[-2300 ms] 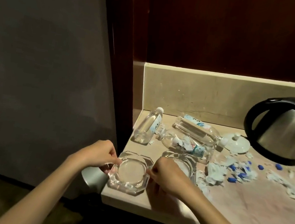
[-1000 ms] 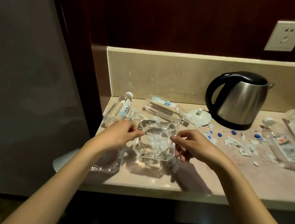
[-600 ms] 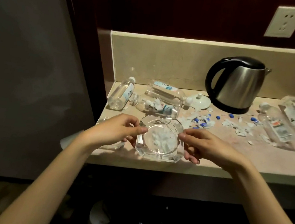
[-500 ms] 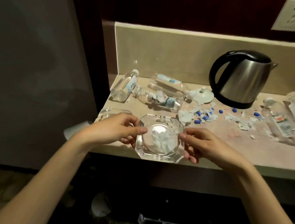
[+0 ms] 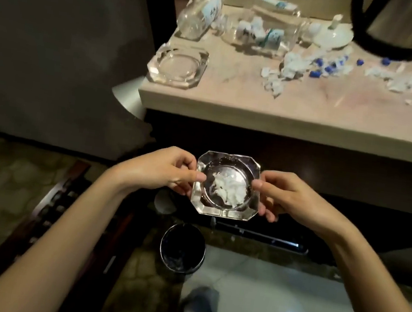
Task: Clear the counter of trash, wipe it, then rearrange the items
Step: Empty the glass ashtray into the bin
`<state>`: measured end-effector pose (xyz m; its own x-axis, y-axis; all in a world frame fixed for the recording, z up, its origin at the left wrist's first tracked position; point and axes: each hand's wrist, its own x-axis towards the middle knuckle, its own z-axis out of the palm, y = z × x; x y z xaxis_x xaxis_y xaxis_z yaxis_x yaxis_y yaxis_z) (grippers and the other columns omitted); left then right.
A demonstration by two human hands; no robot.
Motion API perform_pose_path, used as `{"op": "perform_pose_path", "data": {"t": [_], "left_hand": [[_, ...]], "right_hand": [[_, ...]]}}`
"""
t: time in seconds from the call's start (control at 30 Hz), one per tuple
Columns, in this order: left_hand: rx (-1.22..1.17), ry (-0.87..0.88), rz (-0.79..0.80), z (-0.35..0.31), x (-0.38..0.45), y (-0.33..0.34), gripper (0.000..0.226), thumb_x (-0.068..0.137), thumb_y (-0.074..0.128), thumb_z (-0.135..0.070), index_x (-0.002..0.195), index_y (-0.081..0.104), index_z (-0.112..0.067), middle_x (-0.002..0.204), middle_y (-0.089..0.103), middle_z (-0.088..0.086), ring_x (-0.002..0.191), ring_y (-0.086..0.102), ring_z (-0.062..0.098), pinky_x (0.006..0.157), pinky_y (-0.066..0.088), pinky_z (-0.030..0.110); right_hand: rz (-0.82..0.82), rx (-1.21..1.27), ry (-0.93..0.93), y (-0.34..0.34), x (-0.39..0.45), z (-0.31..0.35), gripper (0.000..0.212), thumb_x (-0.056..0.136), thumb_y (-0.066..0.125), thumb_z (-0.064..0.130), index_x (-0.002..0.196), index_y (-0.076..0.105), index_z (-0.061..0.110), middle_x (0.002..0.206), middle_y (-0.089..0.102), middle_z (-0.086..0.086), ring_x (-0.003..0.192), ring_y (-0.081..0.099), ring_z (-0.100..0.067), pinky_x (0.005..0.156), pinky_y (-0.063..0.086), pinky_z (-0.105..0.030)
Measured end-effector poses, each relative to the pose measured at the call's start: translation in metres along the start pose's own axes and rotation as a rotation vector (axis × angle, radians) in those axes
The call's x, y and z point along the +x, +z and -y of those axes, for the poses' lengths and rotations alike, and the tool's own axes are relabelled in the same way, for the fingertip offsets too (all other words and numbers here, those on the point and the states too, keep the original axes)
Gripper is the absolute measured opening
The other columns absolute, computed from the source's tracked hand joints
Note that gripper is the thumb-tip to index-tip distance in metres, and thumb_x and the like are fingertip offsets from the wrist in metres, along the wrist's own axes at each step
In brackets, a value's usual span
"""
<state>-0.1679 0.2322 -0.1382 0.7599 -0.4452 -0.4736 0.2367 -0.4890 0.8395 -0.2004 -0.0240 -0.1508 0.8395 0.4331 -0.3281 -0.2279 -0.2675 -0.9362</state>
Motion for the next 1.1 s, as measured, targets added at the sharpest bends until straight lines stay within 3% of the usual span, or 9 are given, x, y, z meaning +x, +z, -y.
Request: {"op": "perform_pose_path", "data": {"t": [0.1,0.2,0.33,0.43,0.6,0.7,0.87,1.0,1.1], "left_hand": [[0.029,-0.024,0.013,0.032,0.008,0.011,0.032,0.078,0.066,-0.035,0.081,0.057,-0.005,0.091,0.067,0.032,0.077,0.070,0.025,0.073,0.052,0.034],[0.059,-0.068,0.021,0.070,0.021,0.021,0.025,0.087,0.064,-0.025,0.084,0.057,-0.001,0.089,0.069,0.028,0.074,0.069,0.021,0.065,0.051,0.023],[0.122,-0.086,0.000,0.139,0.049,0.033,0.021,0.090,0.063,-0.021,0.081,0.057,-0.004,0.083,0.072,0.020,0.073,0.070,0.017,0.062,0.051,0.020],[0.152,-0.099,-0.030,0.198,0.075,0.043,0.020,0.090,0.063,-0.019,0.077,0.055,-0.007,0.083,0.072,0.021,0.074,0.070,0.019,0.063,0.052,0.021],[0.258,-0.140,-0.089,0.306,0.128,0.062,0.023,0.088,0.066,-0.022,0.071,0.053,-0.014,0.071,0.070,0.011,0.067,0.067,0.017,0.070,0.056,0.032],[0.297,-0.181,-0.132,0.372,0.160,0.074,0.022,0.087,0.068,-0.023,0.072,0.055,-0.015,0.071,0.070,0.006,0.070,0.069,0.017,0.071,0.057,0.029],[0.333,-0.187,-0.222,0.471,0.207,0.102,0.023,0.086,0.069,-0.022,0.068,0.055,-0.022,0.066,0.064,-0.005,0.066,0.065,0.009,0.065,0.051,0.023],[0.322,-0.182,-0.385,0.531,0.234,0.121,0.013,0.084,0.072,-0.019,0.076,0.061,-0.018,0.081,0.071,-0.002,0.079,0.067,0.008,0.073,0.053,0.025],[0.136,-0.149,-0.521,0.556,0.239,0.138,0.005,0.084,0.069,-0.005,0.086,0.065,-0.007,0.092,0.071,0.004,0.088,0.070,0.009,0.080,0.053,0.013]], "right_hand": [[0.034,0.042,0.053,0.011,0.003,-0.029,0.028,0.095,0.051,0.027,0.085,0.054,0.002,0.066,0.063,-0.010,0.053,0.056,-0.018,0.051,0.046,-0.026],[0.091,0.091,0.108,0.023,0.015,-0.064,0.028,0.094,0.052,0.024,0.088,0.054,-0.003,0.065,0.062,-0.010,0.052,0.056,-0.017,0.050,0.047,-0.023],[0.133,0.118,0.175,0.045,0.051,-0.137,0.039,0.089,0.058,0.028,0.090,0.052,-0.010,0.062,0.061,-0.010,0.049,0.053,-0.016,0.048,0.043,-0.023],[0.134,0.086,0.208,0.062,0.082,-0.195,0.025,0.092,0.058,0.022,0.086,0.053,-0.002,0.060,0.062,-0.009,0.047,0.055,-0.015,0.047,0.043,-0.021],[0.078,-0.037,0.246,0.093,0.143,-0.305,0.020,0.096,0.055,0.015,0.085,0.054,-0.002,0.060,0.065,-0.007,0.048,0.059,-0.014,0.048,0.049,-0.023],[0.053,-0.104,0.253,0.110,0.177,-0.371,0.019,0.095,0.056,0.014,0.077,0.054,0.009,0.062,0.068,-0.008,0.052,0.064,-0.015,0.052,0.052,-0.023],[-0.025,-0.367,0.275,0.141,0.226,-0.467,0.021,0.094,0.057,0.020,0.080,0.059,0.004,0.068,0.072,-0.009,0.063,0.070,-0.018,0.068,0.057,-0.032],[-0.140,-0.522,0.269,0.167,0.256,-0.526,0.023,0.093,0.055,0.026,0.089,0.063,0.005,0.078,0.071,-0.010,0.075,0.068,-0.024,0.074,0.054,-0.034],[-0.231,-0.495,0.235,0.182,0.263,-0.551,0.024,0.097,0.051,0.026,0.097,0.059,0.003,0.084,0.068,-0.015,0.079,0.066,-0.032,0.067,0.048,-0.032]]}}
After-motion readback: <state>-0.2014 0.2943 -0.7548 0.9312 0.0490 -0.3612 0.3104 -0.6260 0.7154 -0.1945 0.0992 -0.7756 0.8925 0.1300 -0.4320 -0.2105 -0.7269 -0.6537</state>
